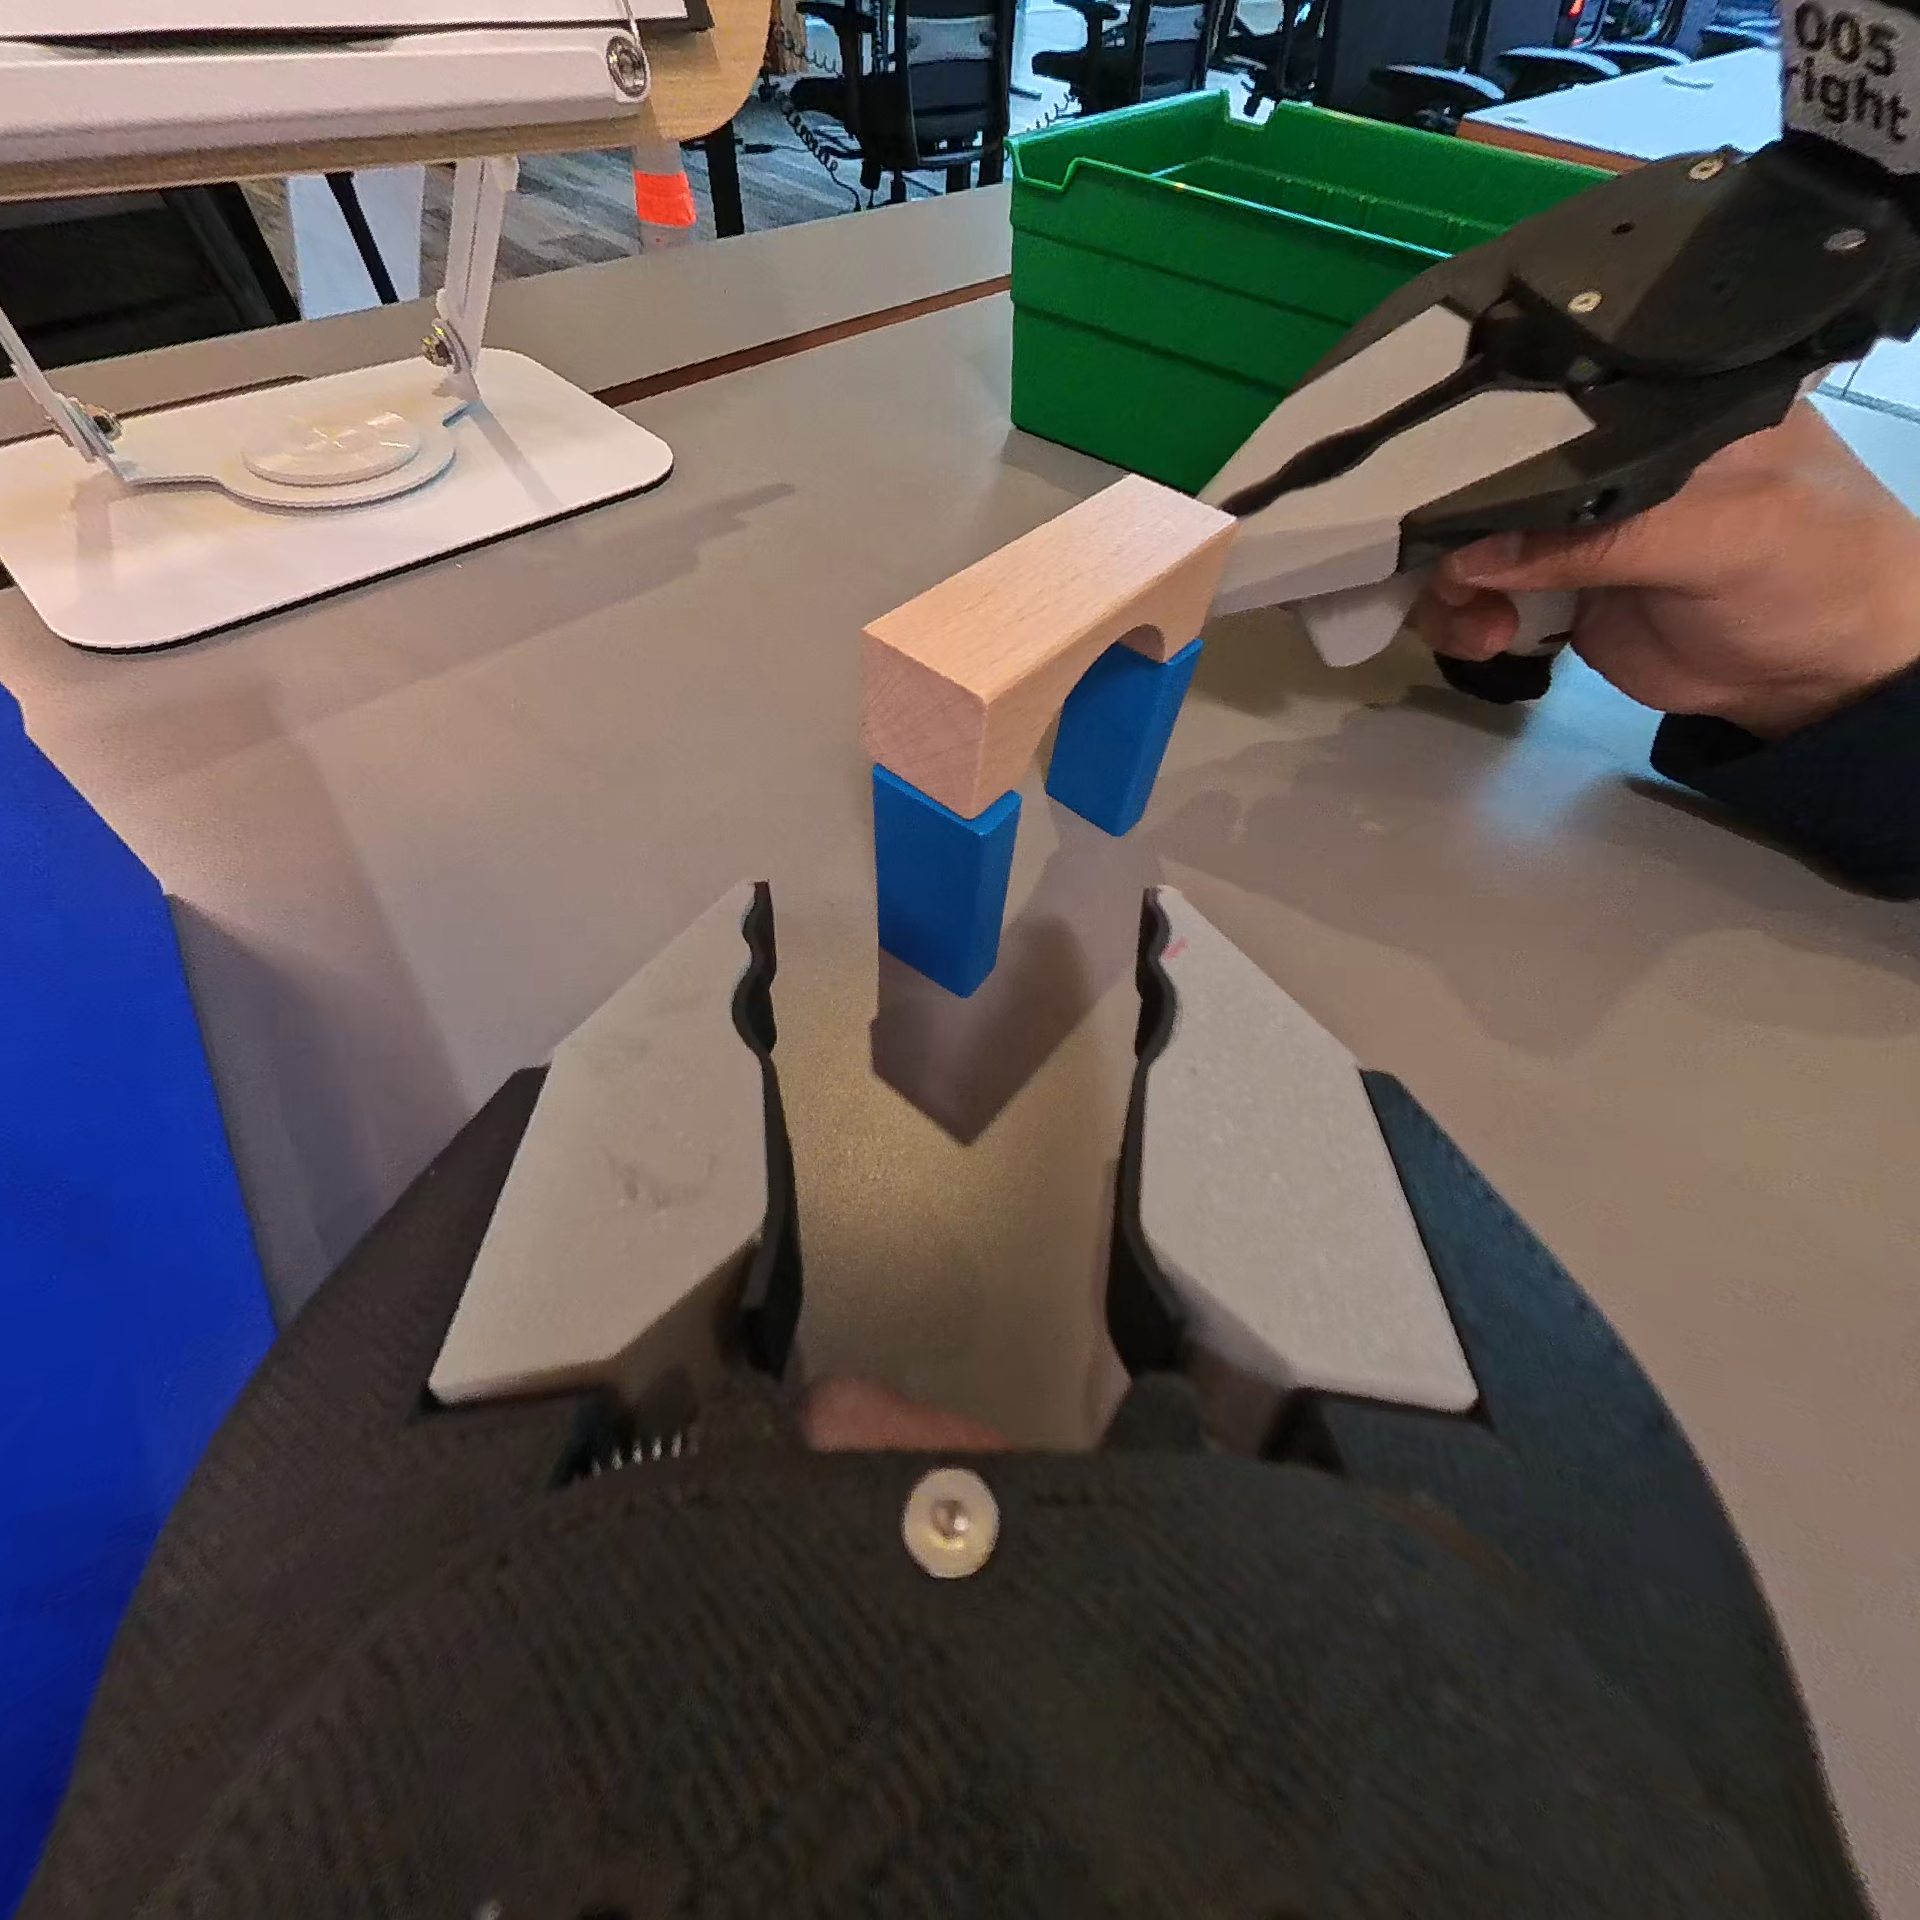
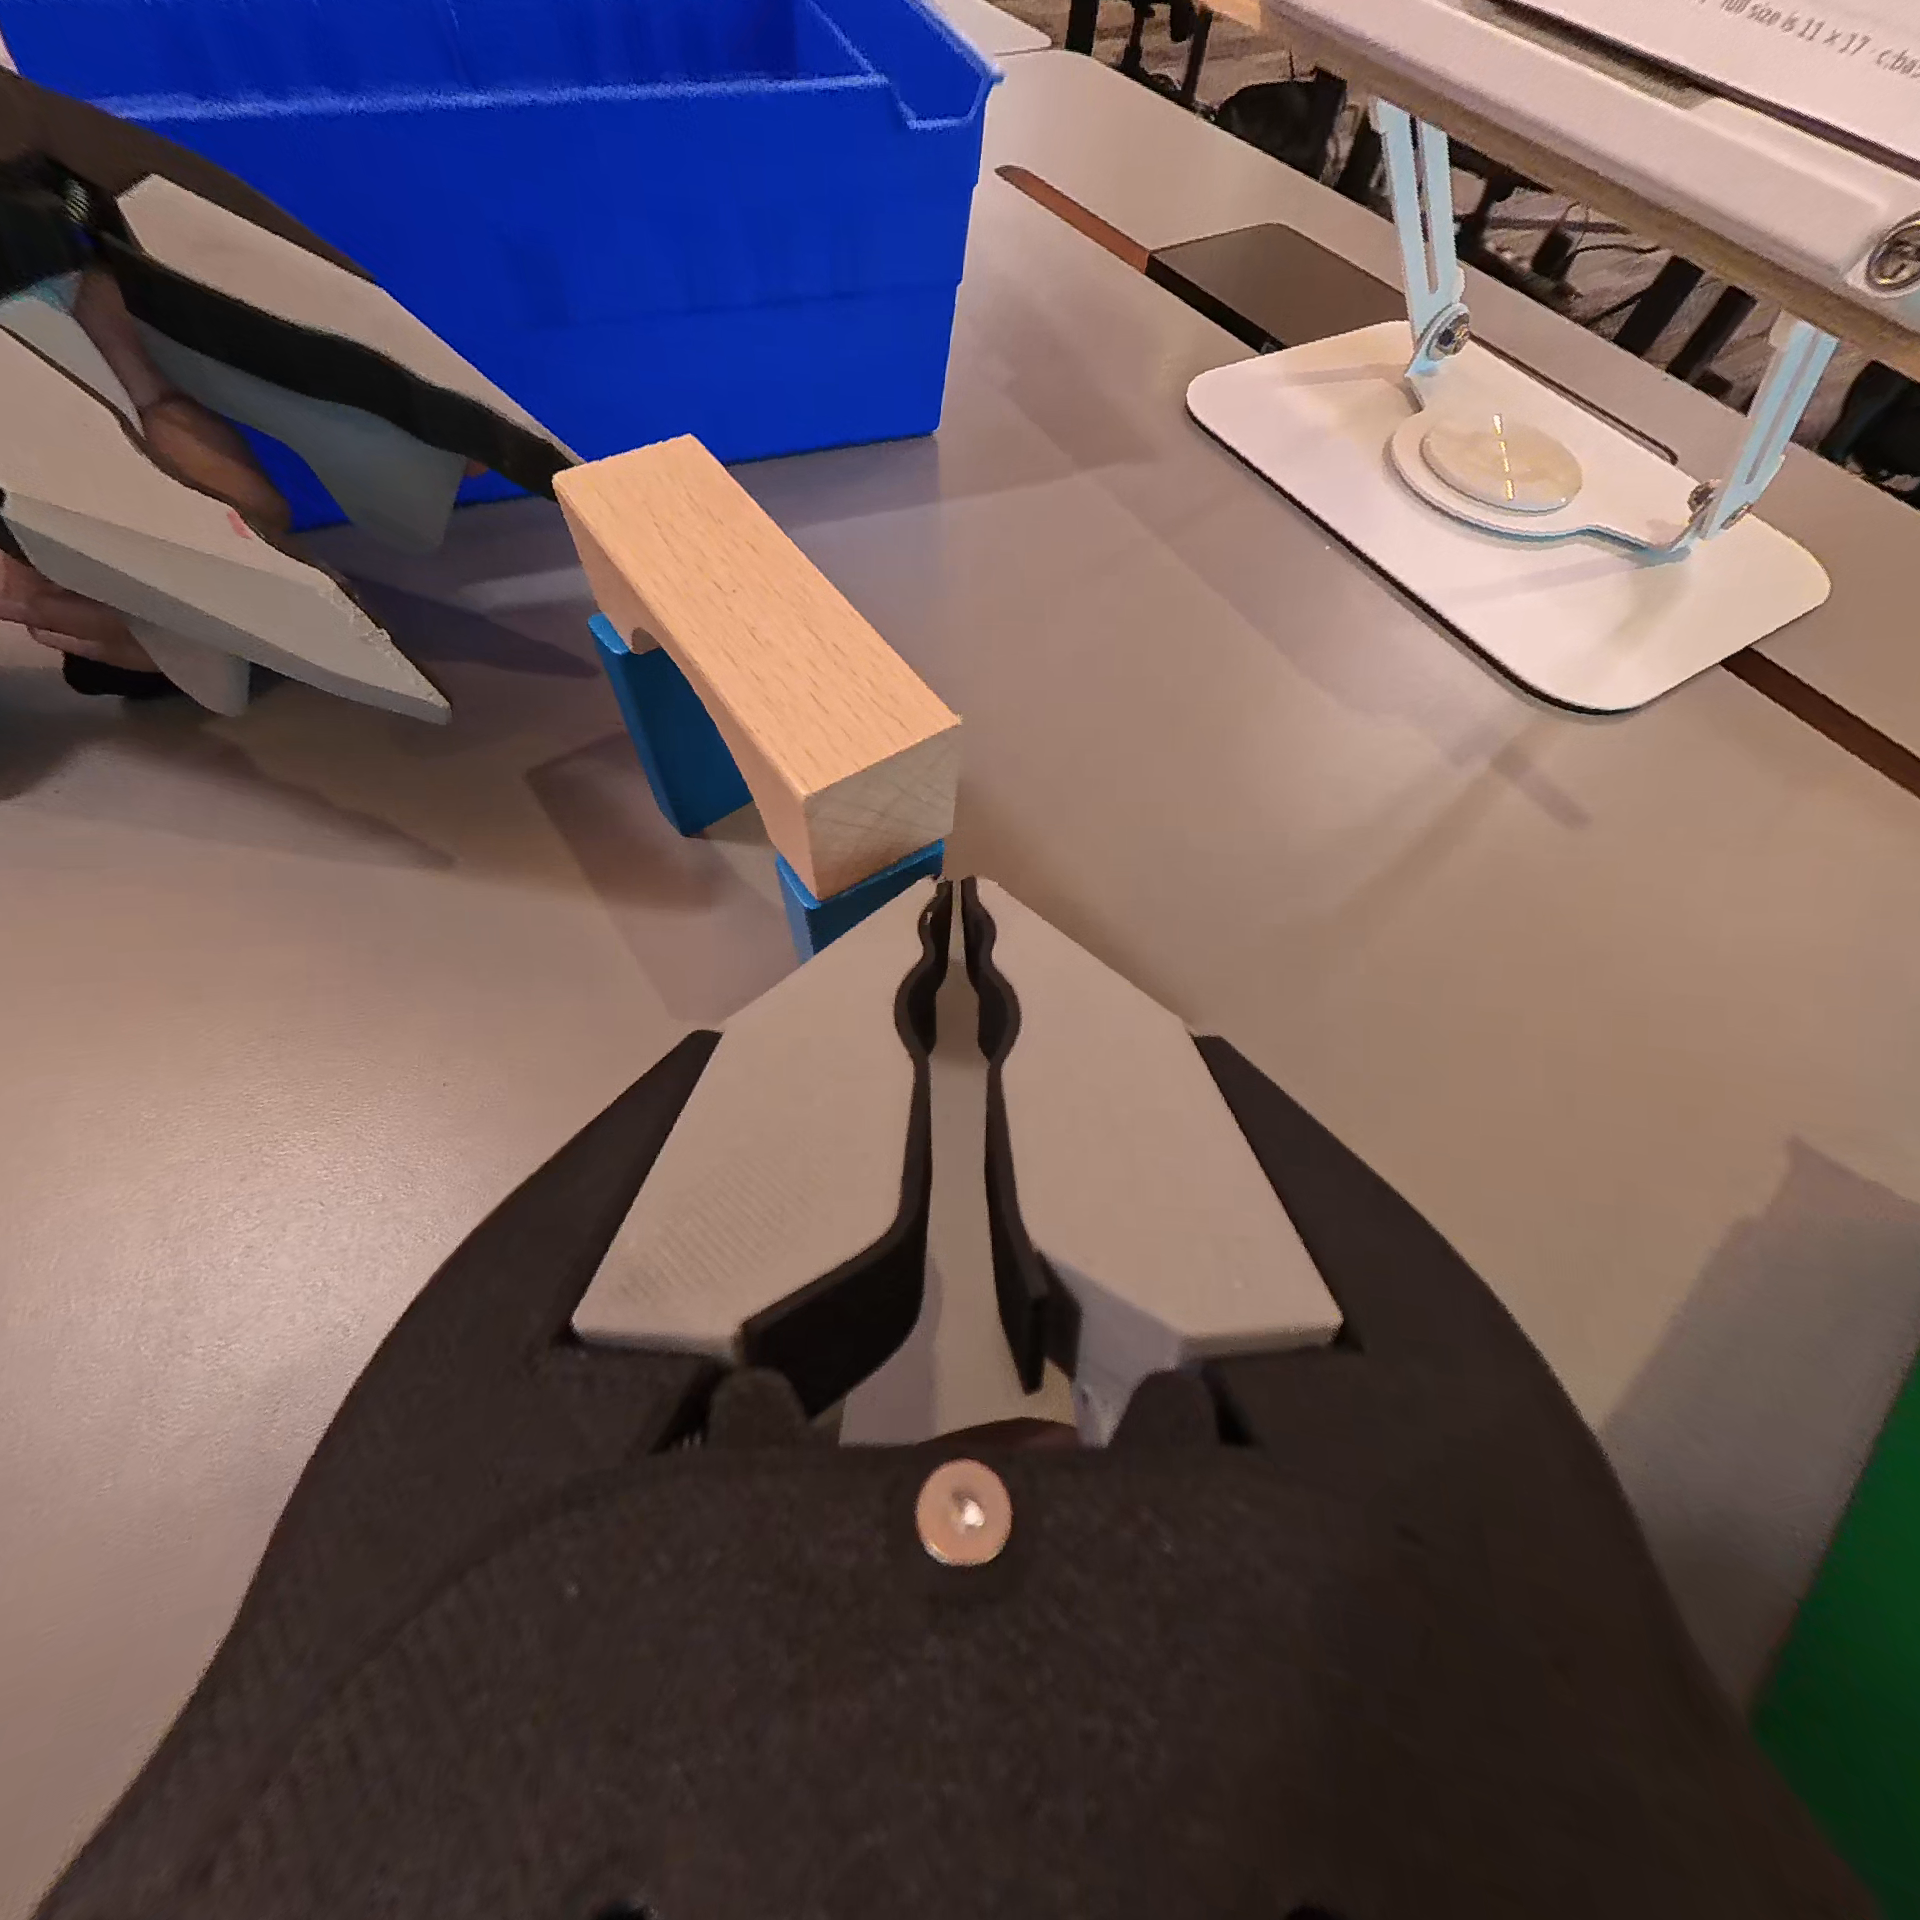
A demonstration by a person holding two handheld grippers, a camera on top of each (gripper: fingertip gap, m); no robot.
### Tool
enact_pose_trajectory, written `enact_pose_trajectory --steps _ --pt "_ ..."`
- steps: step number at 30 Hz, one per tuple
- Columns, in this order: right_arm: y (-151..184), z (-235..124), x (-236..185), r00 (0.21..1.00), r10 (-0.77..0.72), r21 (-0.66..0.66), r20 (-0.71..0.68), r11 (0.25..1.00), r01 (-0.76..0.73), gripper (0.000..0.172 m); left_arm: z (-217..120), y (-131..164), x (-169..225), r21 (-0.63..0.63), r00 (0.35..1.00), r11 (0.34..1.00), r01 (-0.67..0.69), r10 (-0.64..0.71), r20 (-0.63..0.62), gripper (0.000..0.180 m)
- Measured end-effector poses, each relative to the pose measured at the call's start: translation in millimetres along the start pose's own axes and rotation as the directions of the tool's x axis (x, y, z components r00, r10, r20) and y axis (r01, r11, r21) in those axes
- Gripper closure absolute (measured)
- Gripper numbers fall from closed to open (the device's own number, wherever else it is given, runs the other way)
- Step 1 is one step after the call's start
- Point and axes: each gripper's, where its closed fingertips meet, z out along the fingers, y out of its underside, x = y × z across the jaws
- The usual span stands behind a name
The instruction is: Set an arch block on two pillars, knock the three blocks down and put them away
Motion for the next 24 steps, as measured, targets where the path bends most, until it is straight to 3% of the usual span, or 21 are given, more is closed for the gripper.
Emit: enact_pose_trajectory --steps 10,24 --pt "-2 0 -2 1.0 0.022 0.014 0.022 1.0 -0.022 0.171 1 1 1 -0.006 1.0 1.0 0.004 -0.004 -0.006 0.112" --pt "-5 -8 15 0.996 0.001 0.039 -0.089 0.999 0.002 0.158 1 1 1 -0.007 1.0 1.0 -0.009 0.009 0.003 0.111"
